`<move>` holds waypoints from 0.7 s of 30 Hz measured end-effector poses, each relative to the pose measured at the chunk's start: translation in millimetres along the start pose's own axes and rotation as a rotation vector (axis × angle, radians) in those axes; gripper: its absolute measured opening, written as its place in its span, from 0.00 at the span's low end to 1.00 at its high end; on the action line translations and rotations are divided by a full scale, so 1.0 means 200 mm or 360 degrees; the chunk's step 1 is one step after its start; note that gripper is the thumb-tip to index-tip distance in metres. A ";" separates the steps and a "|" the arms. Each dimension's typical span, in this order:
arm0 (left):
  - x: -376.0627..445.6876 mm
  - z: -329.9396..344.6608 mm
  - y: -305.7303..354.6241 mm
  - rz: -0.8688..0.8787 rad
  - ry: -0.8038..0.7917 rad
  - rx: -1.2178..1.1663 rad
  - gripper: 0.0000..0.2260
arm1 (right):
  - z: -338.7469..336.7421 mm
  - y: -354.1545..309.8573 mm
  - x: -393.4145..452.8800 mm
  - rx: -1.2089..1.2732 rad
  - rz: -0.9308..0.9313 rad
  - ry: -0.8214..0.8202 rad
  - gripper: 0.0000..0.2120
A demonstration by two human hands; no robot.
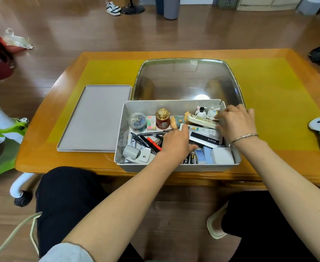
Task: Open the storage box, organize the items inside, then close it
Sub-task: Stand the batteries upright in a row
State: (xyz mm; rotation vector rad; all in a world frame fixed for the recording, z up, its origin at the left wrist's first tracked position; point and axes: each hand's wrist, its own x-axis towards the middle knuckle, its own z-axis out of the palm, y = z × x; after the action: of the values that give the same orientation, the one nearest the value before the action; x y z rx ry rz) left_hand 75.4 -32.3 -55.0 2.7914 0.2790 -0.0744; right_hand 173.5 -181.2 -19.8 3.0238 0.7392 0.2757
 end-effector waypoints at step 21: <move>-0.08 -0.05 -0.08 0.0128 -0.0152 0.0083 0.24 | 0.00 -0.06 -0.05 -0.0134 -0.0186 -0.0503 0.21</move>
State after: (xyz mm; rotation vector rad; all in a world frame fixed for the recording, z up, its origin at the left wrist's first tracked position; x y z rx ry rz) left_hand 56.9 -16.4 -48.9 2.8371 0.1432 -0.1975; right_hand 159.6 -174.0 -21.4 2.8315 0.8448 -0.1660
